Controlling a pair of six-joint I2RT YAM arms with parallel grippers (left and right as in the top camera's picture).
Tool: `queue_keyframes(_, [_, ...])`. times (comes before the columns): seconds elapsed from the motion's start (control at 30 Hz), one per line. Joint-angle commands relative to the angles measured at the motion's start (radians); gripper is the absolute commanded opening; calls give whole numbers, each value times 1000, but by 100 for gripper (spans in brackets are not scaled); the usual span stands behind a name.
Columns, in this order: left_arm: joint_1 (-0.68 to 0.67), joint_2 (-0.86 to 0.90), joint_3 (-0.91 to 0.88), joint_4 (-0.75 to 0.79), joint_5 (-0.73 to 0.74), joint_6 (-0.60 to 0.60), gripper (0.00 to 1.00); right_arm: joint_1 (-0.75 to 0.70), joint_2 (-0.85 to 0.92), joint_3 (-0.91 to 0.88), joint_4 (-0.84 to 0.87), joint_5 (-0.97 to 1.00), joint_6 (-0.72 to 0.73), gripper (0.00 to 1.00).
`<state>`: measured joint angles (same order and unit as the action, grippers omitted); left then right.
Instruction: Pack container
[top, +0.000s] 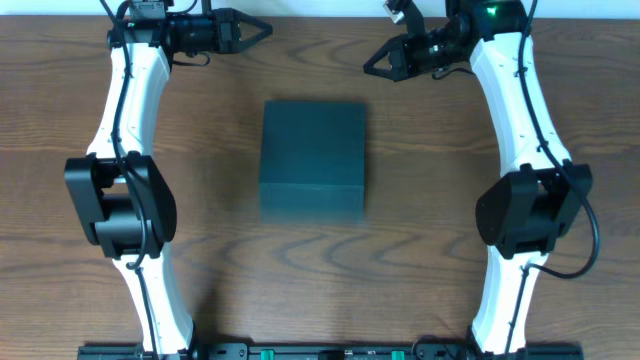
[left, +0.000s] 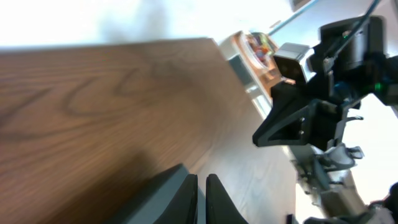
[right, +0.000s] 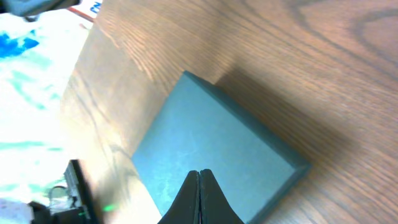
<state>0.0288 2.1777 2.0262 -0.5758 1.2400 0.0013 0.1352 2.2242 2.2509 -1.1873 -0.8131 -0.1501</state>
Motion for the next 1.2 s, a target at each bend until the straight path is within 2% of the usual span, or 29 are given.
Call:
queue_keyframes(0.0, [-4, -74, 19, -56, -124, 92, 9, 2, -52, 14, 5, 80, -27, 1])
queue_keyframes(0.2, [-20, -154, 19, -198, -357, 173, 15, 1, -96, 14, 33, 208, -35, 1])
queue_keyframes(0.37, [-58, -227, 19, -314, -564, 198, 19, 1, -130, 14, 46, 246, -153, 1])
queue_keyframes(0.47, [-84, -265, 19, -388, -658, 202, 18, 1, -140, 14, 43, 270, -185, 1])
queue_keyframes(0.6, [-108, -303, 19, -533, -674, 230, 15, -4, -143, 14, -30, 282, -188, 1])
queue_keyframes(0.73, [-122, -326, 19, -694, -674, 339, 8, -4, -148, 14, -156, 277, -211, 1])
queue_keyframes(0.9, [-127, -412, 18, -777, -645, 347, 6, 27, -200, 14, -318, 223, -241, 1])
queue_keyframes(1.03, [-127, -566, -21, -813, -648, 365, 6, 74, -296, 6, -404, 239, -260, 2])
queue_keyframes(1.17, [-130, -791, -206, -809, -649, 365, 6, 147, -434, -50, -467, 241, -276, 2])
